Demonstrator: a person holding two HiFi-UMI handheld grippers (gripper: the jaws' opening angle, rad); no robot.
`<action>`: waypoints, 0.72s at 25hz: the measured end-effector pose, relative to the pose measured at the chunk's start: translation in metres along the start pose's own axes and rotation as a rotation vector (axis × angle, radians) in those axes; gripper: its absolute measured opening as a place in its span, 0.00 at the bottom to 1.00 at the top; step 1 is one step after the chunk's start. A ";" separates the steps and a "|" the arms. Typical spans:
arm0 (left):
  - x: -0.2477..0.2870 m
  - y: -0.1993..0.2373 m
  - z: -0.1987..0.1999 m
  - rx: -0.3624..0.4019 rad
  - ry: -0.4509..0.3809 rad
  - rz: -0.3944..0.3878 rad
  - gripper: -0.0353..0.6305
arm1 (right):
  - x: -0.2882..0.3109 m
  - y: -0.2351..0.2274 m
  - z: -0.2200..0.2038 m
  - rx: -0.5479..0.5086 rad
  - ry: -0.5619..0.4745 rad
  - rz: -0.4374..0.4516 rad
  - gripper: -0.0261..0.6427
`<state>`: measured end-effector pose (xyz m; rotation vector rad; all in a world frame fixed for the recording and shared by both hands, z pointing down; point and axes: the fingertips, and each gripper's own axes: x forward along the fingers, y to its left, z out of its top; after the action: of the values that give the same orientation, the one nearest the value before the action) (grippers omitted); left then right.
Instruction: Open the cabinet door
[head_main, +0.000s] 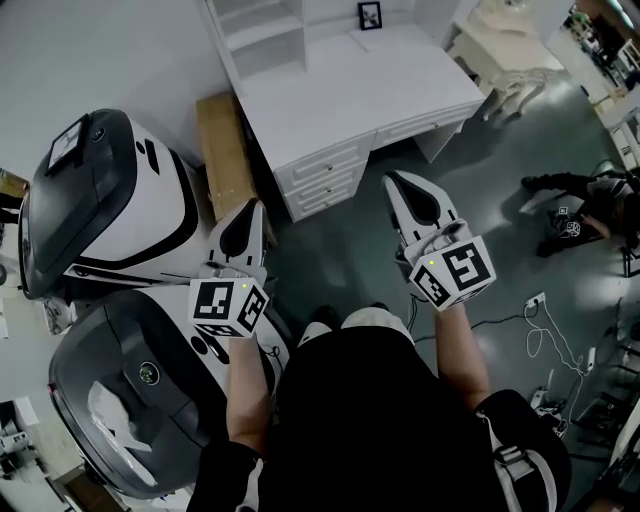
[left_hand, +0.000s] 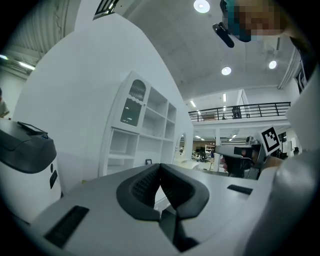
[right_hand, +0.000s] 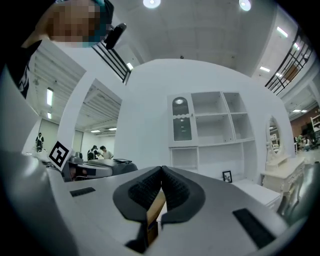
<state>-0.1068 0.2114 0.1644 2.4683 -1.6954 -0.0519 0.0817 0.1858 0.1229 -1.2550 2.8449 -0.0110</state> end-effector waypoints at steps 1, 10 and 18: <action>0.000 -0.001 -0.002 -0.002 0.002 -0.002 0.09 | -0.001 0.000 -0.002 0.002 0.002 -0.003 0.06; 0.002 -0.002 -0.029 -0.036 0.056 -0.001 0.09 | -0.009 -0.009 -0.035 0.050 0.060 -0.039 0.06; 0.011 0.008 -0.055 -0.069 0.102 0.020 0.09 | 0.010 -0.013 -0.062 0.084 0.114 -0.044 0.07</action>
<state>-0.1045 0.2036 0.2208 2.3617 -1.6489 0.0176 0.0826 0.1692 0.1848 -1.3410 2.8761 -0.2073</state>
